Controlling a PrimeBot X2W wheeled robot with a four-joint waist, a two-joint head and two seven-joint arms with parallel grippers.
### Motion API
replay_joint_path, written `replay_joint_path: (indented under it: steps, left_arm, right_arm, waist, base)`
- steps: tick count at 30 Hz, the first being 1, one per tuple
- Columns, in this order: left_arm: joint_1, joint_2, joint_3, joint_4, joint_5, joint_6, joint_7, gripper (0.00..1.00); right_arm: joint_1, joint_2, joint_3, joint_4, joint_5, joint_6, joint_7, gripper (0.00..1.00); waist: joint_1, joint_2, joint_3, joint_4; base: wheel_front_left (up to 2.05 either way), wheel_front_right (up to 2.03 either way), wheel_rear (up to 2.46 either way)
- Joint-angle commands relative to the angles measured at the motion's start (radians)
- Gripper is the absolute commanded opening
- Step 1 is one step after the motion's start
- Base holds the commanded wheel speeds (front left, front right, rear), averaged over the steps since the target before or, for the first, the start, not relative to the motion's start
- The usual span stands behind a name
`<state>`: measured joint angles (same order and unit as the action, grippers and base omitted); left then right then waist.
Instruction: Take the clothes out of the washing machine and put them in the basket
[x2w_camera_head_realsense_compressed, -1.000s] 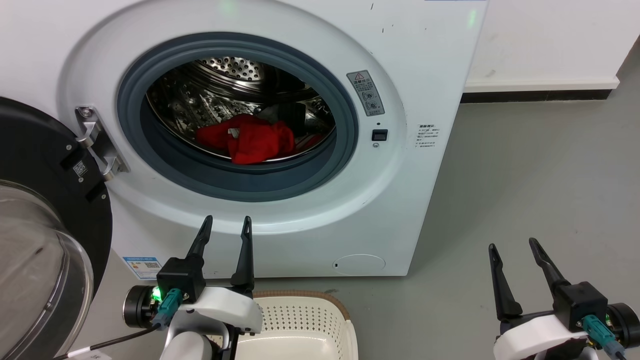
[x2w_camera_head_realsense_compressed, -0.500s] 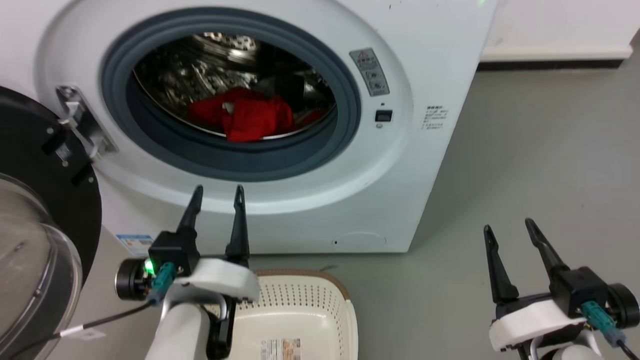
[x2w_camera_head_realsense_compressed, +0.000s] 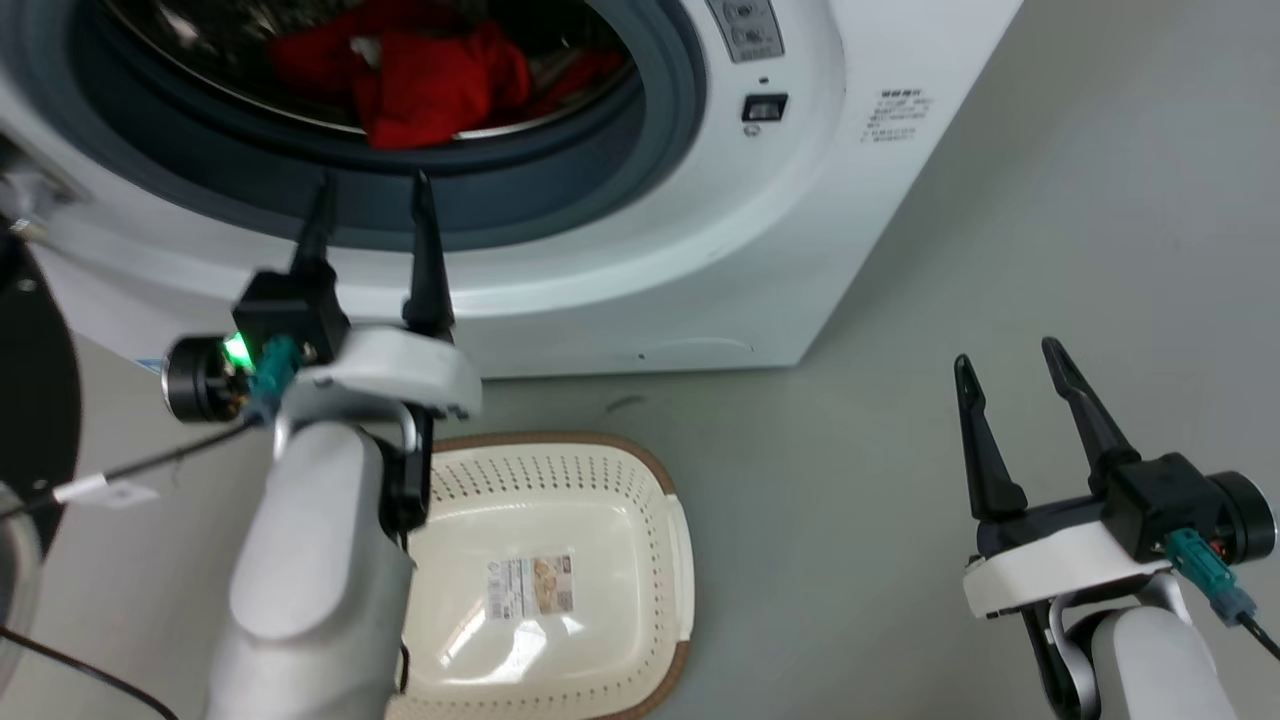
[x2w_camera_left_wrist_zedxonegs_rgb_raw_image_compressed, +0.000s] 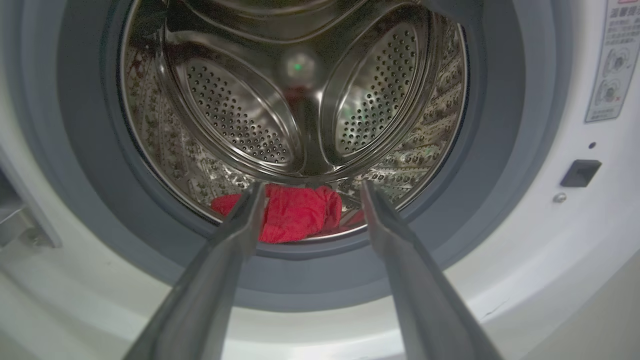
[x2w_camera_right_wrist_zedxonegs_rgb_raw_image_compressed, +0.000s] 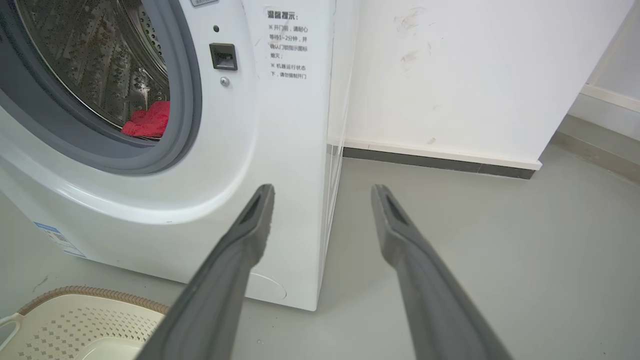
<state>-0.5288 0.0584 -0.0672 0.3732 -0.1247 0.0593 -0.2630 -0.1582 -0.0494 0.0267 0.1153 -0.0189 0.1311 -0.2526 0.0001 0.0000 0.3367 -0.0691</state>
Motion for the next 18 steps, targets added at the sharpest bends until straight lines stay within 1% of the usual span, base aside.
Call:
replay_joint_path:
  steps: [1, 6, 12, 13, 16, 17, 18]
  left_arm:
    - [-0.059, 0.015, 0.01, 0.029, 0.01, -0.007, -0.003, 1.0]
    - [-0.203, 0.052, 0.023, 0.135, 0.034, -0.017, -0.002, 1.0]
    - [-0.395, 0.119, 0.027, 0.298, 0.053, -0.026, 0.003, 1.0]
    - [-0.501, 0.154, 0.022, 0.383, 0.061, -0.033, 0.033, 1.0]
    - [-0.601, 0.193, 0.015, 0.466, 0.072, -0.045, 0.087, 1.0]
    - [-0.601, 0.193, 0.015, 0.466, 0.072, -0.045, 0.087, 1.0]
    - [-0.661, 0.22, 0.009, 0.515, 0.083, -0.049, 0.131, 1.0]
  right_arm:
    - [-0.028, -0.001, 0.002, 0.006, -0.004, -0.001, -0.007, 1.0]
    - [-0.074, -0.001, 0.009, 0.021, 0.008, -0.001, -0.011, 1.0]
    - [-0.114, -0.001, 0.05, 0.027, 0.049, -0.001, -0.013, 1.0]
    - [-0.131, -0.001, 0.069, 0.024, 0.071, -0.001, -0.013, 1.0]
    - [-0.15, 0.0, 0.09, 0.022, 0.089, -0.001, -0.013, 1.0]
    - [-0.15, 0.0, 0.09, 0.022, 0.089, -0.001, -0.013, 1.0]
    - [-0.162, 0.0, 0.103, 0.021, 0.104, -0.001, -0.013, 1.0]
  waist:
    - [-0.0001, 0.0, 0.075, -0.041]
    - [-0.0001, 0.0, 0.139, -0.083]
    - [-0.0001, 0.0, 0.209, -0.143]
    - [-0.0001, 0.0, 0.245, -0.171]
    - [-0.0001, 0.0, 0.28, -0.197]
    - [-0.0001, 0.0, 0.28, -0.197]
    - [-0.0001, 0.0, 0.301, -0.215]
  base:
    - [0.0, 0.0, 0.0]
    - [0.0, 0.0, 0.0]
    - [0.0, 0.0, 0.0]
    - [0.0, 0.0, 0.0]
    - [0.0, 0.0, 0.0]
    - [0.0, 0.0, 0.0]
    - [0.0, 0.0, 0.0]
